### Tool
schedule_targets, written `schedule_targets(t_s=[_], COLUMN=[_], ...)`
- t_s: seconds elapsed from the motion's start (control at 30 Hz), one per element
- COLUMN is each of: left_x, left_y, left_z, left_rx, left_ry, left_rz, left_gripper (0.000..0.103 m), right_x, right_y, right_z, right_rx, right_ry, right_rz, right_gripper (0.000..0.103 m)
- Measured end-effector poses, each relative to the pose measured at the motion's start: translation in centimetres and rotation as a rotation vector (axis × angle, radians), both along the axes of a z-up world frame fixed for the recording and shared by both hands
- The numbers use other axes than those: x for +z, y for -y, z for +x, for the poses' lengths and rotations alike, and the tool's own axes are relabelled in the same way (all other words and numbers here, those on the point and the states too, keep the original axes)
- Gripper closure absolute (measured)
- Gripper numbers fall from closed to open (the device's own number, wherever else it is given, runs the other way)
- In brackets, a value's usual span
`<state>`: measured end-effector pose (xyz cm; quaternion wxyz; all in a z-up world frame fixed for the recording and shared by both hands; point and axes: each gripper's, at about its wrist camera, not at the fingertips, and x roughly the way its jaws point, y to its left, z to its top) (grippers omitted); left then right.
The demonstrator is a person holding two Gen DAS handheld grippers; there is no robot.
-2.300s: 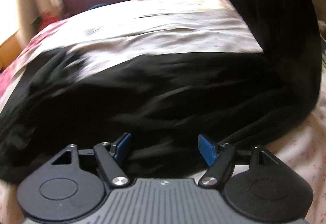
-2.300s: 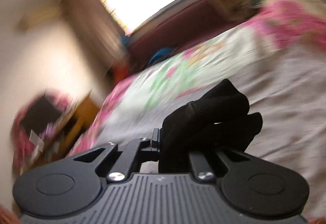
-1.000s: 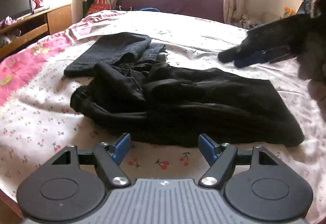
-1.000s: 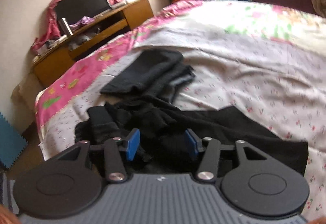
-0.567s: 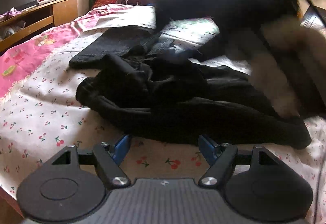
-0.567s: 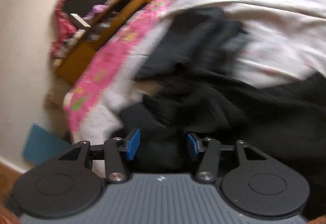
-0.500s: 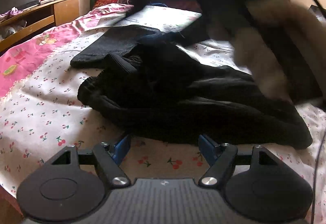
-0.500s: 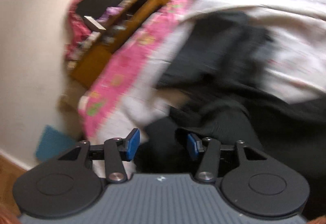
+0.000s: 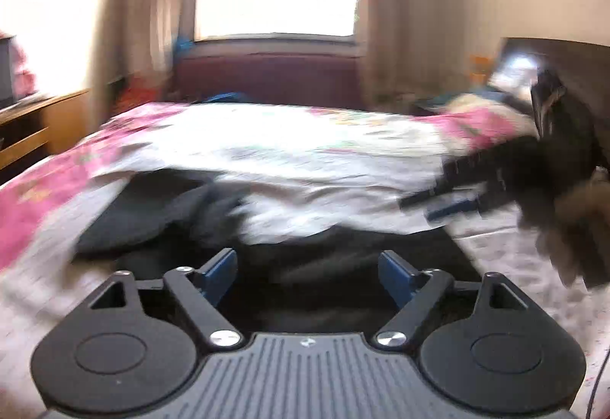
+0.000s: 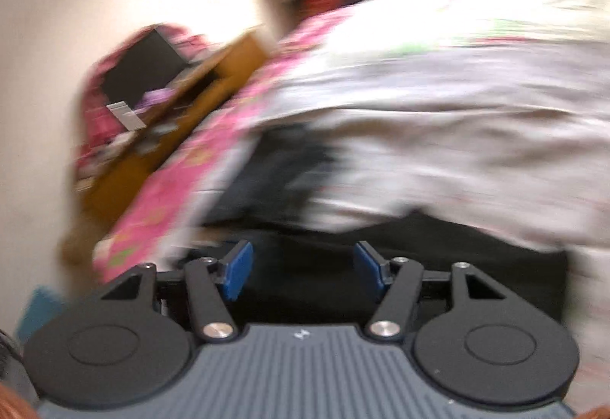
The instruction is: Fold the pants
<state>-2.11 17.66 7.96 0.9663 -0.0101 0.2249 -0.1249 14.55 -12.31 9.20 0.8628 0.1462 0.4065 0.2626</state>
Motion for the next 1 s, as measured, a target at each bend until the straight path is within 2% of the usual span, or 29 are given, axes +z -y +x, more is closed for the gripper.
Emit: schedule_targets(t_s=[0.1,0.17,0.2,0.3,0.43,0.5,0.53,0.63,0.7,0.77,0.87,0.93,1.0], left_x=[-2.7,-4.8,-5.4,-4.8,-3.0,-2.7,-2.6,-1.7,-1.3,-1.2,-2.2,-3.0,-3.6], left_y=[2.3,2.8,2.5,-1.0,-7.1,-7.9,-7.7,-5.1,-2.4,0.2,4.1,5.9,7.0], left_z=[3.8,6.4,7.2,8.6,8.9,8.5,8.2,6.6,6.0,6.0,6.7,7.3,7.8], left_rx=[-0.104,-0.123,-0.112,0.055,0.453,0.548,0.563,0.477,0.400,0.288,0.123,0.067,0.029], left_ry=[-0.115,-0.251,-0.284,-0.287,-0.242,-0.224,-0.216,-0.153,-0.097,-0.069,-0.108,-0.134,-0.162], left_rz=[0.013,0.065,0.099,0.155,0.152,0.201,0.223,0.240,0.286,0.295,0.290,0.308,0.282], left_gripper=[0.008,0.012,0.013,0.013,0.013,0.013,0.013,0.012,0.011,0.007,0.007,0.007,0.007], right_x=[-1.9,-2.8,-3.3,-4.8,-6.8,-7.2,-7.2,-7.3,-7.6,-8.2,-9.3,-10.4,-11.6], right_y=[5.1,7.0,7.5,7.5,7.6,7.7,7.9,8.7,9.9,10.7,10.2,9.7,9.7], right_z=[-1.1,-1.8,-2.0,-2.0,-1.7,-1.5,-1.4,-1.4,-1.6,-1.6,-0.5,0.5,1.5], right_rx=[-0.121,-0.158,-0.160,-0.127,-0.125,-0.136,-0.134,-0.155,-0.178,-0.178,-0.132,-0.096,-0.096], right_ry=[-0.074,-0.101,-0.115,-0.164,-0.198,-0.211,-0.204,-0.189,-0.202,-0.227,-0.268,-0.293,-0.301], right_rz=[-0.016,-0.015,-0.005,0.013,0.044,0.078,0.086,0.071,0.090,0.138,0.224,0.294,0.343], right_gripper=[0.042,0.042,0.042,0.042,0.041,0.041,0.041,0.042,0.042,0.042,0.040,0.040,0.042])
